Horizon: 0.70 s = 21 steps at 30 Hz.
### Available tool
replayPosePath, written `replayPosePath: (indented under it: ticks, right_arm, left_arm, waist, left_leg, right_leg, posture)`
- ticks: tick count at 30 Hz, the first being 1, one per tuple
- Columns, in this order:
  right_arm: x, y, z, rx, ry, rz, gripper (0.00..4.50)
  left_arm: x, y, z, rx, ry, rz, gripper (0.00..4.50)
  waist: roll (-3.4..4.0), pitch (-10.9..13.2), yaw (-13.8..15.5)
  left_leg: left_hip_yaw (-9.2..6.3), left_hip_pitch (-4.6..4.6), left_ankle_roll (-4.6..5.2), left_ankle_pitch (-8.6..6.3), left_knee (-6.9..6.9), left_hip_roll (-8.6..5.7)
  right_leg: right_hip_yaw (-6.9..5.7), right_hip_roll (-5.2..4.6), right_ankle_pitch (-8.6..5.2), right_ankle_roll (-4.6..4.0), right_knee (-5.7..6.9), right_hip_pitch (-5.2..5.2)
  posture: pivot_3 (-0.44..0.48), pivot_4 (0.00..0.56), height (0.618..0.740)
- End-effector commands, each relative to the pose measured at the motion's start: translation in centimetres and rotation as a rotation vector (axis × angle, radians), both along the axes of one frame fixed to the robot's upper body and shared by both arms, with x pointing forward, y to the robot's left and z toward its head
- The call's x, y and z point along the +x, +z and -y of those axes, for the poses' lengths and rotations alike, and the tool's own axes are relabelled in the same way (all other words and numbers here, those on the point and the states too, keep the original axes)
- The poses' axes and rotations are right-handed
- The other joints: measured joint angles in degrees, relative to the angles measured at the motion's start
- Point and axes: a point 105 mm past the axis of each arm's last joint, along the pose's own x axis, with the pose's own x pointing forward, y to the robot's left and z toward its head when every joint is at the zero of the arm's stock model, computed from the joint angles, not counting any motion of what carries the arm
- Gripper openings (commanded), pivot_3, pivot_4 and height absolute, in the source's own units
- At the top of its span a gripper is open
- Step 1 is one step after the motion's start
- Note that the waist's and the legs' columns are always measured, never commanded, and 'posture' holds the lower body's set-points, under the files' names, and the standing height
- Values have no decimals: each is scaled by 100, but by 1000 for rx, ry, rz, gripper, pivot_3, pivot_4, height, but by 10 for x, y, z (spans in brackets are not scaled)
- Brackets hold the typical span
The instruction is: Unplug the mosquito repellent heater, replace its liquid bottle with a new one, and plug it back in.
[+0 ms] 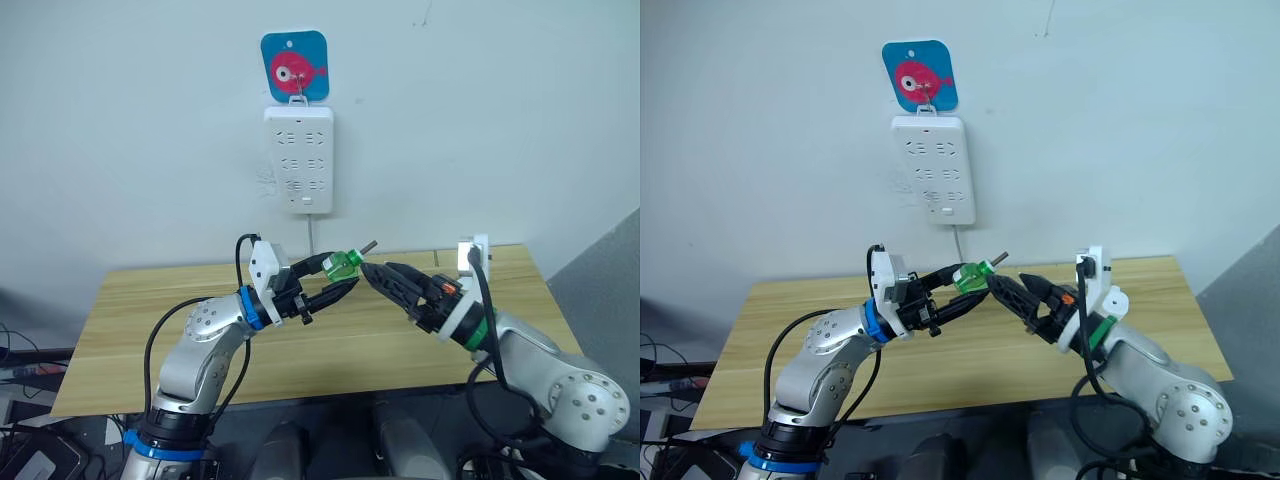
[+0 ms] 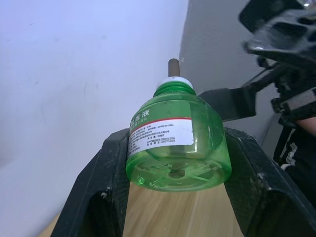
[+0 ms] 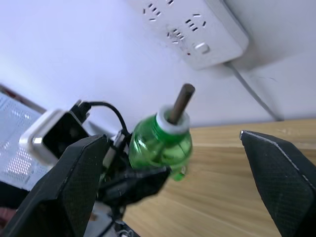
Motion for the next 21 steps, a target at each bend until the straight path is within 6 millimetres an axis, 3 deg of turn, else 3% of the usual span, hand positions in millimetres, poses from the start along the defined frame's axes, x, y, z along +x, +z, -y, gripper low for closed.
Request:
replayPosePath:
  ticks: [1,5,8,16,21]
  right_arm:
    - [3,12,-10,79,24,2,4500]
    - [9,14,-19,97,38,-13,4500]
    - [11,14,-22,103,40,-19,3919]
    - [9,14,-23,111,62,-30,942]
    - [6,13,-24,103,86,-37,834]
  left_arm:
    - [-2,14,3,-10,-9,72,2267]
    - [-1,17,5,-17,-6,86,2267]
    - [-3,18,7,-19,-11,93,2267]
    - [-6,18,10,-5,-20,97,2267]
    - [-9,18,11,1,-28,108,2267]
  waist:
    - [0,0,-9]
    - [0,0,-43]
    - [0,0,-46]
    - [0,0,-51]
    - [0,-1,-50]
  left_leg:
    - [-1,-2,1,0,-1,0]
    - [-3,-10,1,0,-3,4]
    - [-5,-10,1,0,-3,5]
    - [-6,-9,1,0,-2,3]
    - [-5,-9,1,0,-2,4]
  right_leg:
    - [1,0,0,0,0,-2]
    - [5,0,6,-9,2,-10]
    - [2,0,3,-4,4,-10]
    - [5,0,1,-1,2,-10]
    - [6,1,0,0,3,-9]
  posture:
    - [-174,149,740]
    - [-160,146,740]
    - [-154,147,740]
    - [-151,147,740]
    - [-144,150,740]
